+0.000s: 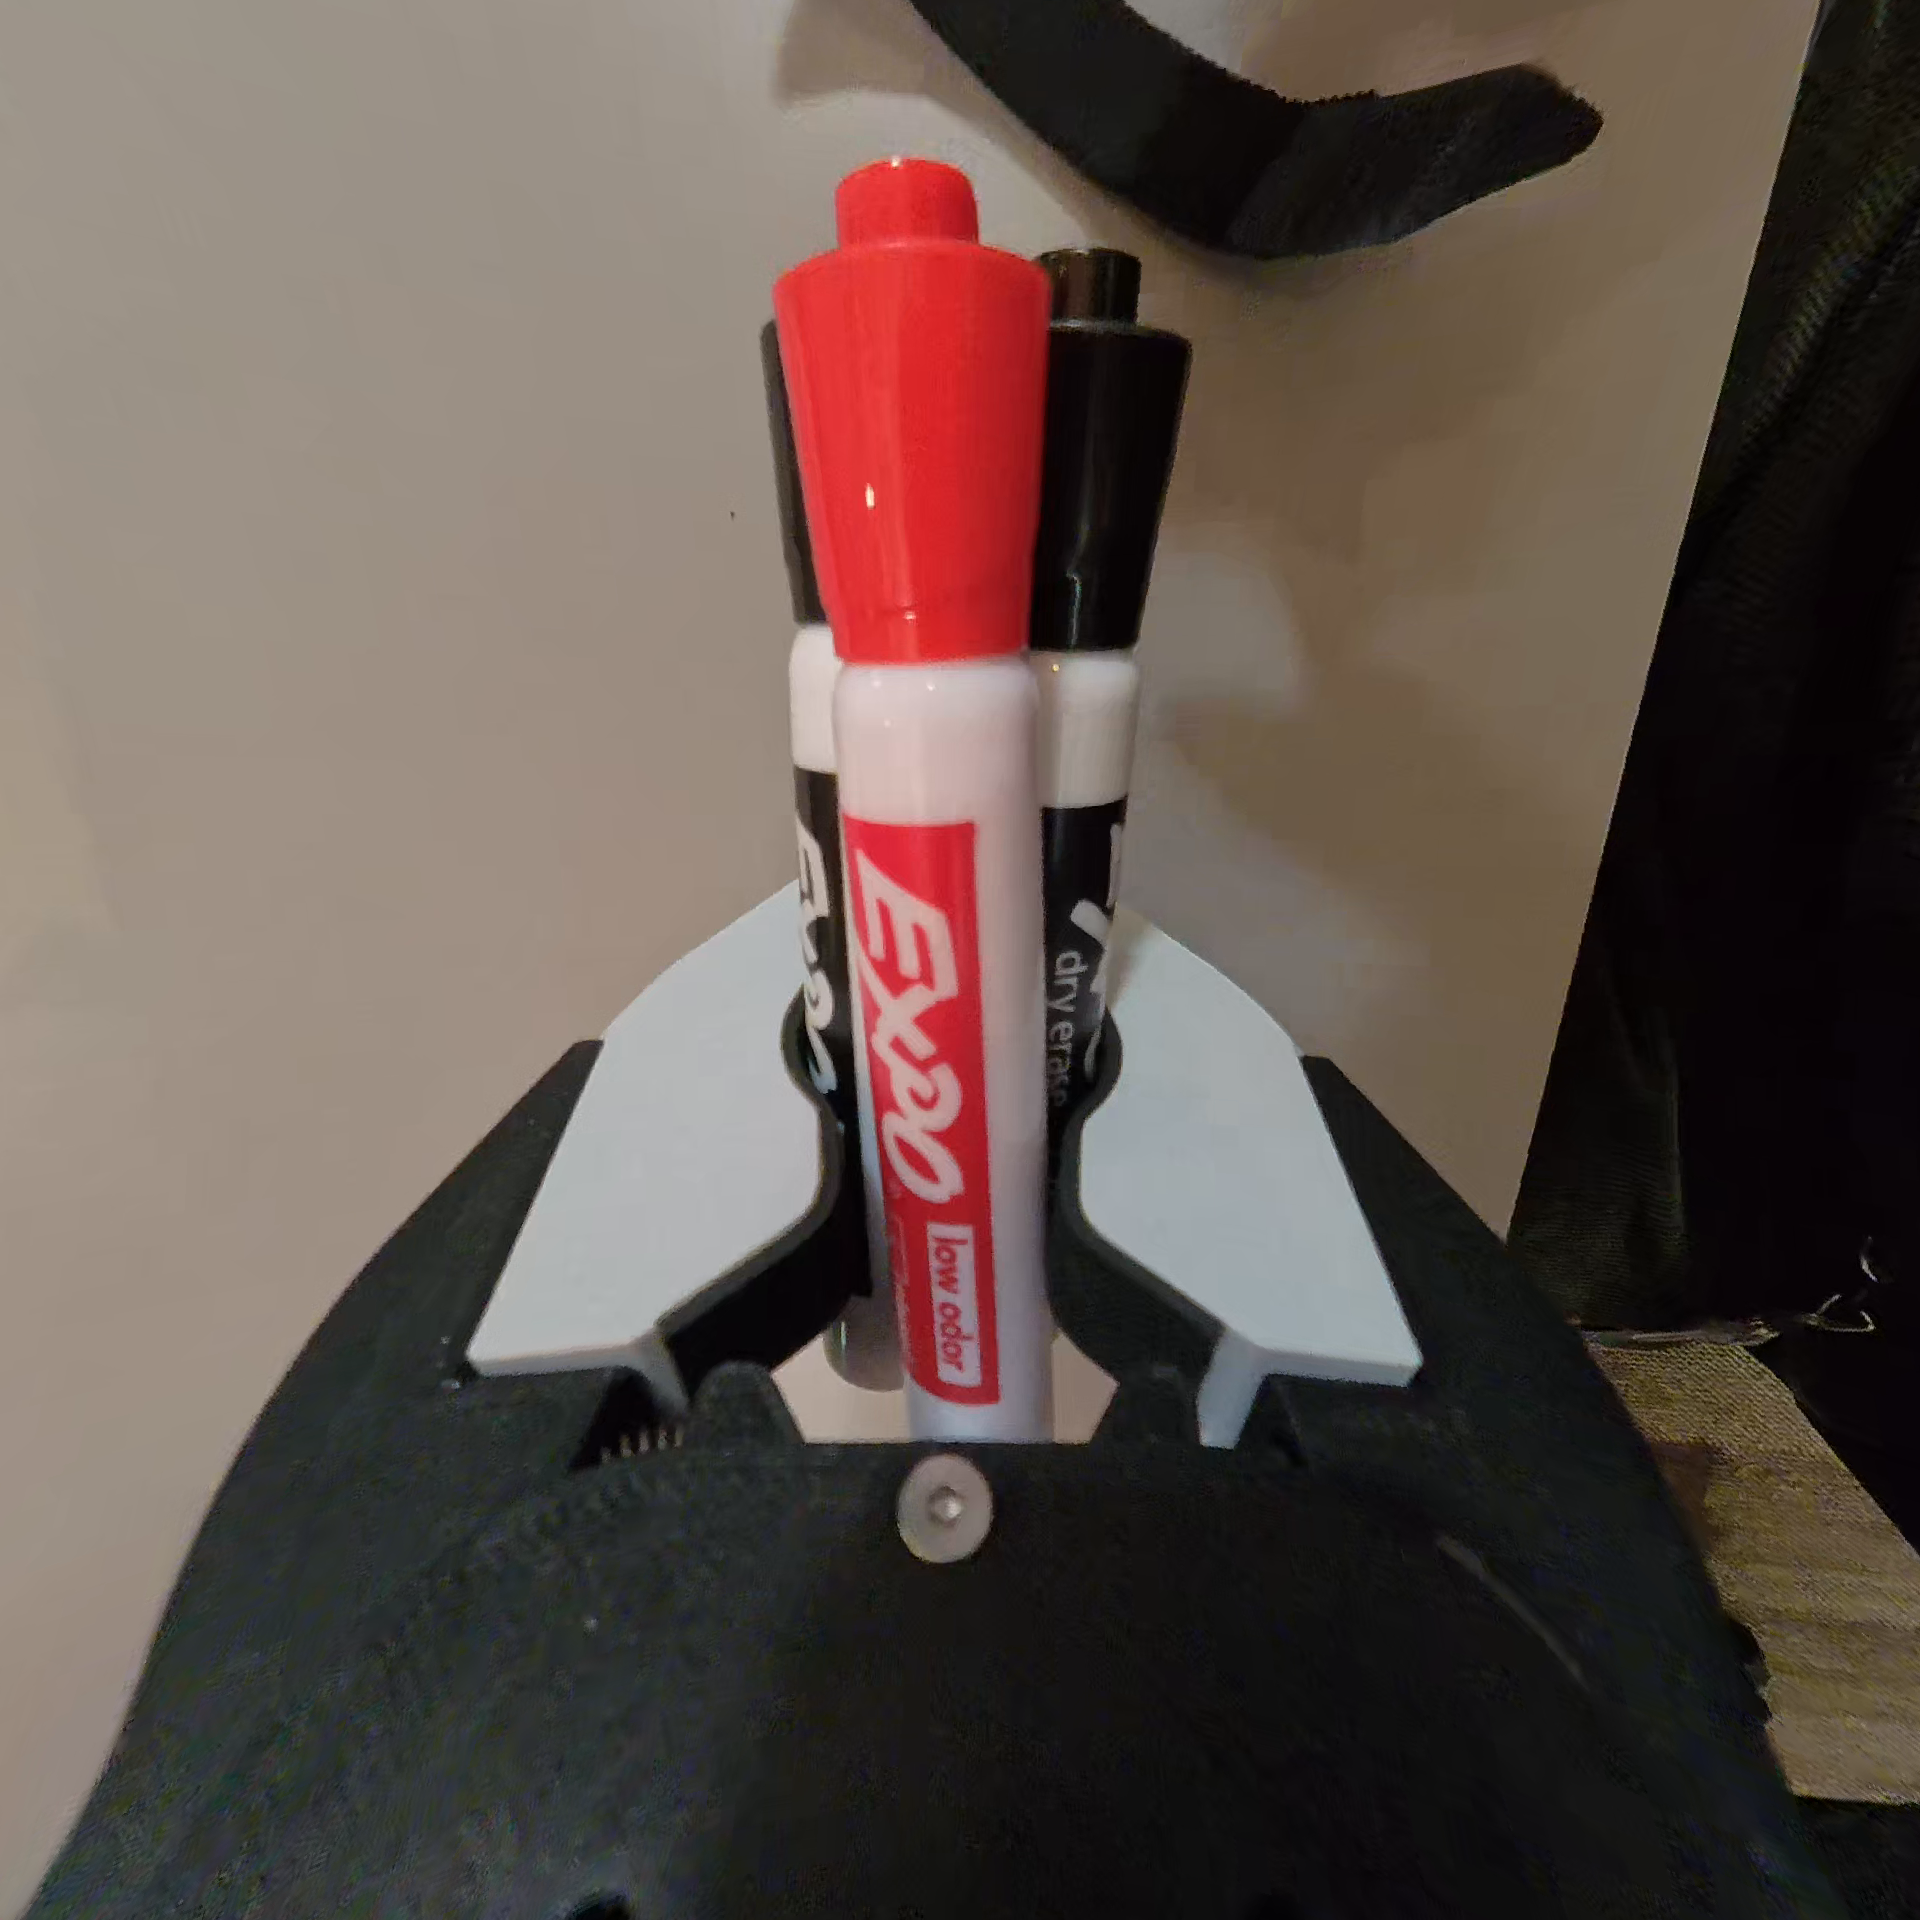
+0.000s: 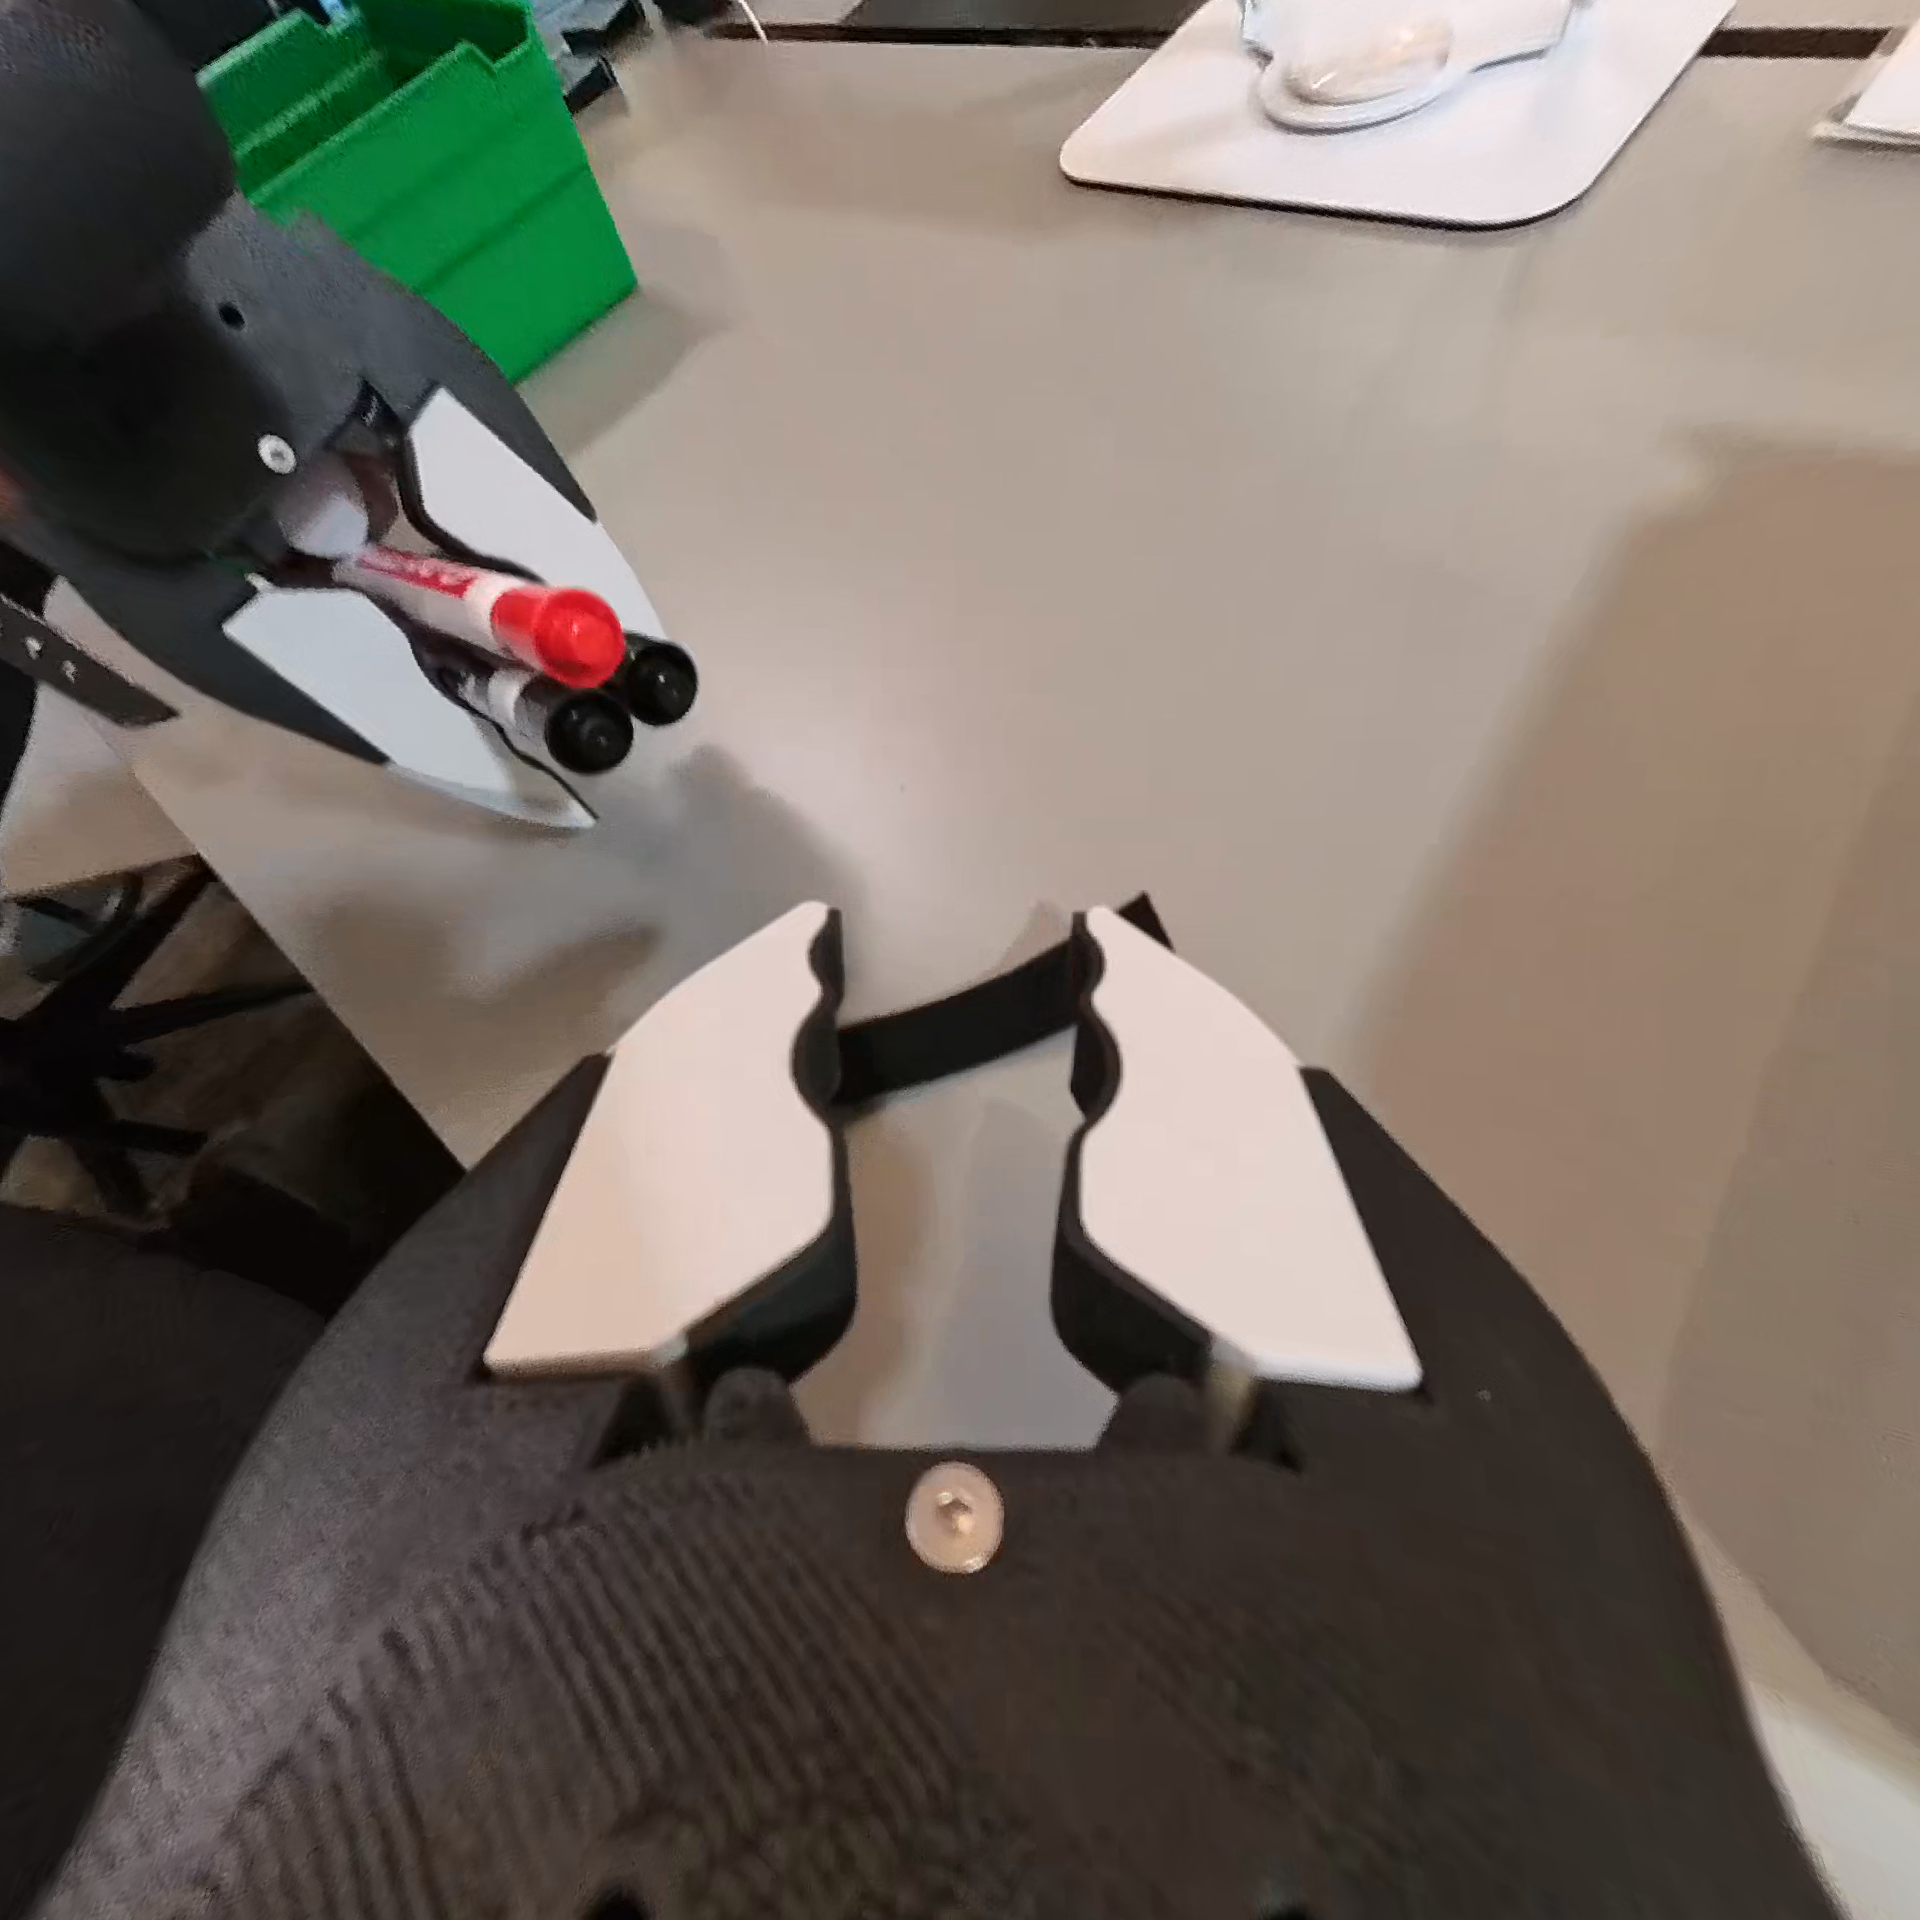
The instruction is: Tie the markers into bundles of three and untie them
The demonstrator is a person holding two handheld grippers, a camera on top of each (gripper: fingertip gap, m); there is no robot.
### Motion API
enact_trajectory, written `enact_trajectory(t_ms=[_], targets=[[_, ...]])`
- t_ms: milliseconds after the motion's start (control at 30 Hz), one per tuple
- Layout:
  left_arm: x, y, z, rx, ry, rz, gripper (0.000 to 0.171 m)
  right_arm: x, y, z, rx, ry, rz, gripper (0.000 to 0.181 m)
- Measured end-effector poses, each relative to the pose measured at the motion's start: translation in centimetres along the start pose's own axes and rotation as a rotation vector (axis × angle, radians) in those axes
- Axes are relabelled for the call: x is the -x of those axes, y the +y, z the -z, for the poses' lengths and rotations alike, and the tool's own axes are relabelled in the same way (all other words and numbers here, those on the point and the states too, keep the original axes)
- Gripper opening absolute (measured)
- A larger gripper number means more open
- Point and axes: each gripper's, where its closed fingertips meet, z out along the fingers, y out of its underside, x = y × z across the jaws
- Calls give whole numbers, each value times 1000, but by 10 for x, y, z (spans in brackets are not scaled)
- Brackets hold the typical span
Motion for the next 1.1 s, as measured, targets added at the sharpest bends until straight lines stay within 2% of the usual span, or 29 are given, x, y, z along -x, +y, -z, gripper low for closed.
enact_trajectory(t_ms=[133,300,367,467,567,600,633,700,767,867,933,1000,1100], targets=[[-3,-1,-2,0,19,2,44,-8,17,10,28,30,84,59],[-5,-1,-4,0,35,6,44,33,53,-4,103,-128,-84,99],[-6,-1,-4,6,37,6,44,34,64,-11,145,-52,-33,107],[-6,-2,-3,2,38,3,44,21,74,-22,222,129,129,100],[-7,-3,-2,-2,40,3,44,14,67,-32,228,198,271,92],[-7,-2,-1,-2,38,2,43,10,62,-33,217,212,300,77],[-7,-2,-1,-3,38,2,43,8,58,-34,206,203,331,67],[-6,-2,0,-8,38,6,44,13,53,-37,180,122,358,29],[-6,-1,1,-11,38,8,44,20,46,-38,147,38,337,4],[-5,1,2,-4,33,11,44,19,23,-35,52,4,336,3],[-5,1,3,-6,31,14,43,24,-3,-28,-75,-69,272,3],[-4,0,5,-9,29,18,43,33,-32,-15,-224,-234,121,3],[-4,0,6,-7,26,21,43,19,-64,1,-368,-504,-335,3]])
